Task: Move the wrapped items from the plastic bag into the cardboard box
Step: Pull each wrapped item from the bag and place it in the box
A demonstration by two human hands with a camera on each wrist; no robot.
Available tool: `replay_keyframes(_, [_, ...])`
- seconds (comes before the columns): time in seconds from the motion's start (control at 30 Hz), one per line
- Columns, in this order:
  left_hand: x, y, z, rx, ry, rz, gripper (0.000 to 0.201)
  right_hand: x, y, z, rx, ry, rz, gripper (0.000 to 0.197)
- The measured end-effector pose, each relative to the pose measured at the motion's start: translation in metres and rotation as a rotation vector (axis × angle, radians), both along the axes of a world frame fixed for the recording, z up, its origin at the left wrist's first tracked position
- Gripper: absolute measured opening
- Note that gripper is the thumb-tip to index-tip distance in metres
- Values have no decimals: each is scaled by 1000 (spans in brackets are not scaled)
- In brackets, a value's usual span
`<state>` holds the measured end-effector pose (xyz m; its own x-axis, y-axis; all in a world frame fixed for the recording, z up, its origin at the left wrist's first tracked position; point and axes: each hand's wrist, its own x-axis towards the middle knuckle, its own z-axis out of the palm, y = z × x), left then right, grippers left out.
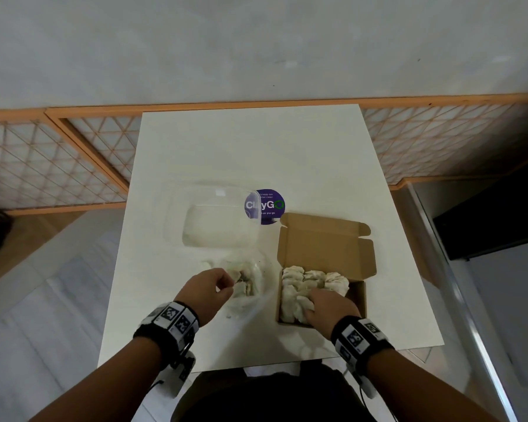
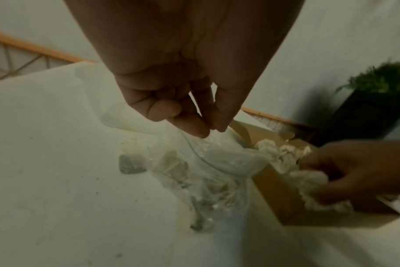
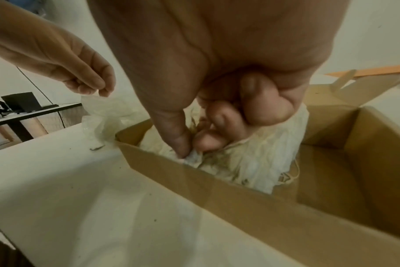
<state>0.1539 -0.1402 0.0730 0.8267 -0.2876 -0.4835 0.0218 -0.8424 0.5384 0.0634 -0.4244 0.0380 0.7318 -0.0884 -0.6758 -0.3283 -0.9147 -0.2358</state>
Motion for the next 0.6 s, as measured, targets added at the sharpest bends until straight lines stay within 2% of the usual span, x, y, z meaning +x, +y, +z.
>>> replay_keyframes(0.07, [1, -4, -2, 126, -86, -119, 7, 0, 2, 8, -21, -27, -27, 31])
replay_keyframes(0.17, [6, -17, -4, 346, -258, -396, 20, -2, 5, 29, -6, -140, -45, 27])
replay_keyframes(0.27, [10, -32, -11, 463, -321, -599, 26, 2, 16, 59, 39, -234, 4, 23])
replay_keyframes(0.43, [12, -40, -22, 544, -241, -595, 27, 18, 43, 80, 132, -287, 123, 18])
replay_keyframes(0.6, [17, -36, -23, 476, -167, -544, 21, 31, 65, 84, 175, -328, 200, 15])
